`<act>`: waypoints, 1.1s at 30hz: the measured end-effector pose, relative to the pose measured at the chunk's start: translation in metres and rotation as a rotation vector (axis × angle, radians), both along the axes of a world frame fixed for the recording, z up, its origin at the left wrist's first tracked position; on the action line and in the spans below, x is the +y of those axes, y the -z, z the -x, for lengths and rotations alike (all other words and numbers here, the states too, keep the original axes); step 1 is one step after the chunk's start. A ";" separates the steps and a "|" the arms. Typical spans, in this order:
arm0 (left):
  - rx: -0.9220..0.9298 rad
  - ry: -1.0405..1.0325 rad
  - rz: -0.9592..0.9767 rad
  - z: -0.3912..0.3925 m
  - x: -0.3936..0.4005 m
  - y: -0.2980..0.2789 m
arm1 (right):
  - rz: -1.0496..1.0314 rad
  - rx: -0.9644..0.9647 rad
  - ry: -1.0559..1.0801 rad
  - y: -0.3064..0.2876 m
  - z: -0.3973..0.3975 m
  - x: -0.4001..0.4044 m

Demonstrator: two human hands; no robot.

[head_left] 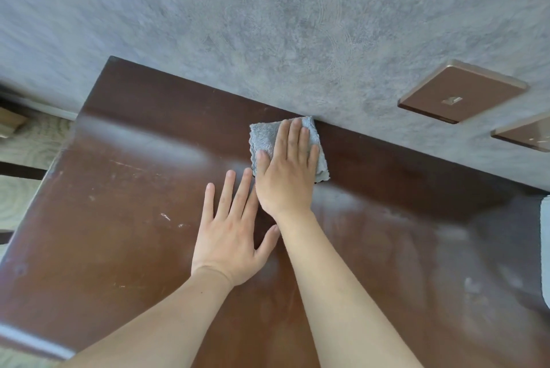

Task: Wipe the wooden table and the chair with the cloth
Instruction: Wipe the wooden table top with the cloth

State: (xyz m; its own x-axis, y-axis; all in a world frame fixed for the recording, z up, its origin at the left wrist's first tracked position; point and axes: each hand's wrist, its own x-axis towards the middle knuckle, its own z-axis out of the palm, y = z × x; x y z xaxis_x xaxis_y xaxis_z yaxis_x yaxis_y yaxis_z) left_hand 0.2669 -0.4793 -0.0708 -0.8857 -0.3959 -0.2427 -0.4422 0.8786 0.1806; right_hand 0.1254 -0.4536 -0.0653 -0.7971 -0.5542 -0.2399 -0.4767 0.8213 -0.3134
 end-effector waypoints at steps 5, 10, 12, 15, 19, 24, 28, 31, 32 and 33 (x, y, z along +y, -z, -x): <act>-0.002 -0.015 0.000 -0.001 0.000 0.000 | -0.064 0.021 -0.066 -0.003 -0.002 0.060; 0.010 -0.011 -0.003 -0.001 0.001 0.002 | -0.114 0.009 0.065 -0.011 -0.038 0.106; 0.011 -0.013 -0.006 0.000 0.000 0.003 | -0.096 -0.012 0.053 -0.010 -0.034 0.096; 0.009 -0.012 -0.004 0.000 0.000 0.002 | 0.020 -0.038 -0.122 -0.010 -0.005 0.060; 0.023 -0.022 -0.010 0.000 0.001 0.002 | 0.250 -0.140 -0.330 -0.011 0.038 -0.001; 0.021 -0.028 -0.005 0.000 0.000 0.003 | 0.200 -0.030 -0.610 -0.002 0.060 -0.020; 0.017 -0.023 -0.007 -0.001 0.001 0.004 | 0.181 0.022 -0.398 -0.004 0.053 0.050; 0.025 -0.022 -0.010 0.000 0.001 0.005 | 0.142 -0.008 -0.154 -0.008 0.027 0.098; 0.025 -0.023 -0.009 0.001 0.001 0.005 | 0.140 -0.038 -0.077 -0.007 0.018 0.103; 0.019 -0.023 -0.007 0.001 0.001 0.004 | 0.151 -0.074 -0.002 -0.007 0.012 0.101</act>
